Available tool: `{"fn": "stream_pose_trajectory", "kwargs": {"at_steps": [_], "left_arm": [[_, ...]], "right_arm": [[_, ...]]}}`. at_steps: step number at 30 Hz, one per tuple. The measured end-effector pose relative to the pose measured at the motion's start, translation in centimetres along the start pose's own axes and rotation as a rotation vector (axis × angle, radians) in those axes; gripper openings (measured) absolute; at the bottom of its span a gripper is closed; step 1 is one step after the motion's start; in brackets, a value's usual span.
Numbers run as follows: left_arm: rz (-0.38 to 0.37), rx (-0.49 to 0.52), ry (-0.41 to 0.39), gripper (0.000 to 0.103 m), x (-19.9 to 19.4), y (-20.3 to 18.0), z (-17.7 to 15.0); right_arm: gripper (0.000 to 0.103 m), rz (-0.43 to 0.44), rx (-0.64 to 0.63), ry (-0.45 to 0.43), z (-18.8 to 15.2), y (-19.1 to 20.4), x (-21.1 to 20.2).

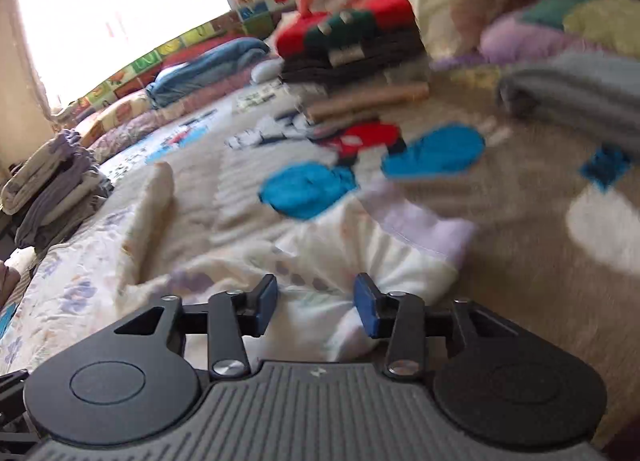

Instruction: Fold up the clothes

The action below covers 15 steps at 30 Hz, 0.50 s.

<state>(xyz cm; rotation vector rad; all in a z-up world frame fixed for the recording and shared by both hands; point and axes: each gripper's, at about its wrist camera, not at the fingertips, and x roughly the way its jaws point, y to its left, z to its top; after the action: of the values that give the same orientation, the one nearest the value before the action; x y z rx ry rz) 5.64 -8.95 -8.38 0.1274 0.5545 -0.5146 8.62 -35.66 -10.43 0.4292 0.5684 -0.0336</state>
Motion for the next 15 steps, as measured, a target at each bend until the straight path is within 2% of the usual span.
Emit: {"fn": "stream_pose_trajectory", "kwargs": {"at_steps": [1,2,4,6,8,10,13,15], "left_arm": [[-0.004,0.017,-0.015,0.048,-0.3,-0.3,0.1],[-0.008,0.042,-0.025,0.048,-0.6,-0.8,0.2],[-0.005,0.103,-0.027,0.048,-1.0,-1.8,0.4],[0.022,0.128,-0.043,0.048,-1.5,-1.9,0.5],[0.052,0.118,-0.052,0.048,-2.0,-1.3,0.8],[0.099,0.068,-0.026,0.048,-2.0,0.0,0.9],[0.198,0.013,0.016,0.048,-2.3,1.7,0.7],[0.237,-0.018,0.005,0.048,-3.4,2.6,0.8]], "right_arm": [[0.025,-0.014,-0.001,-0.017,-0.1,-0.1,-0.3],[0.025,-0.013,-0.016,-0.036,0.2,0.4,-0.8],[0.036,-0.010,-0.048,-0.075,0.7,1.3,-1.9],[0.038,0.028,-0.060,-0.114,1.3,1.7,-2.8],[0.038,0.108,-0.078,-0.092,1.8,2.7,-2.8],[0.038,0.188,-0.097,-0.068,2.2,3.7,-2.7],[0.038,0.323,-0.095,0.002,2.6,6.2,-1.8],[0.038,0.393,-0.094,0.063,2.6,8.1,-0.8]]}}
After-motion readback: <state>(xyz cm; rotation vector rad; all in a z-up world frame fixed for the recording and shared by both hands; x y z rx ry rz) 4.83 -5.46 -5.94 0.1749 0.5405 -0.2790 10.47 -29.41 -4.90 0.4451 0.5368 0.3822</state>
